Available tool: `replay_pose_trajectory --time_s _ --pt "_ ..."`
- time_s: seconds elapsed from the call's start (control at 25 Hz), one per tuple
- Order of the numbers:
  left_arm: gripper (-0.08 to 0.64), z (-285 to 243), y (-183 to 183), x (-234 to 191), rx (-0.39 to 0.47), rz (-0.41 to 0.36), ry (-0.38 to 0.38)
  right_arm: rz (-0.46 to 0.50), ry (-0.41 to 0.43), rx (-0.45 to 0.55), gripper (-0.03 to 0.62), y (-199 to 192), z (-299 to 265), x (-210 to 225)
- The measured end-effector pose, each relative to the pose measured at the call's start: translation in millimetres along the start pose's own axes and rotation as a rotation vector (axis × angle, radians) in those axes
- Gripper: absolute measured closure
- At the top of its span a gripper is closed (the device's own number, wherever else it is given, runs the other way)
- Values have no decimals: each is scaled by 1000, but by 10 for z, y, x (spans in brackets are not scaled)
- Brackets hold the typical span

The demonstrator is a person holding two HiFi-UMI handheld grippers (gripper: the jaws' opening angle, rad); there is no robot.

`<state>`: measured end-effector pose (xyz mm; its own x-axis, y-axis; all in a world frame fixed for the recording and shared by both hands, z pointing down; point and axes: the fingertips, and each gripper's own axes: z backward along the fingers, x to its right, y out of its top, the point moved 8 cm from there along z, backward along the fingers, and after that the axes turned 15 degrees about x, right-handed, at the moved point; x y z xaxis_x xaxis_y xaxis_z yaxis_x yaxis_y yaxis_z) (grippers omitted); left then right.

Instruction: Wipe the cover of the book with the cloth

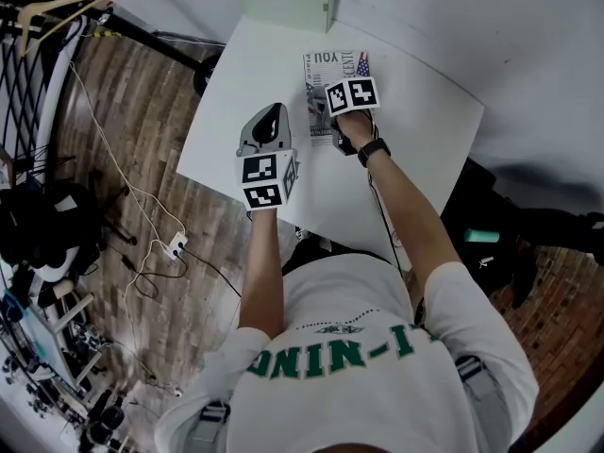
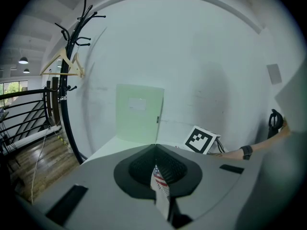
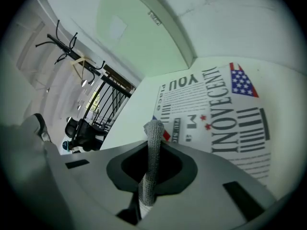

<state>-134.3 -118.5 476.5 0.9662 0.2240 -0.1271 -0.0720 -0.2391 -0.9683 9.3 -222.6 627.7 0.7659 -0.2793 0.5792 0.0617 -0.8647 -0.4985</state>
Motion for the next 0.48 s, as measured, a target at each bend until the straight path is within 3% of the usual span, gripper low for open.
replay_pose_trajectory --time_s 0.32,0.48 --pt "548 -69 36 176 10 -3 -51 -152 -121 119 561 84 717 830" --pt "548 -81 51 225 11 -5 -62 -158 -135 123 561 112 831 962"
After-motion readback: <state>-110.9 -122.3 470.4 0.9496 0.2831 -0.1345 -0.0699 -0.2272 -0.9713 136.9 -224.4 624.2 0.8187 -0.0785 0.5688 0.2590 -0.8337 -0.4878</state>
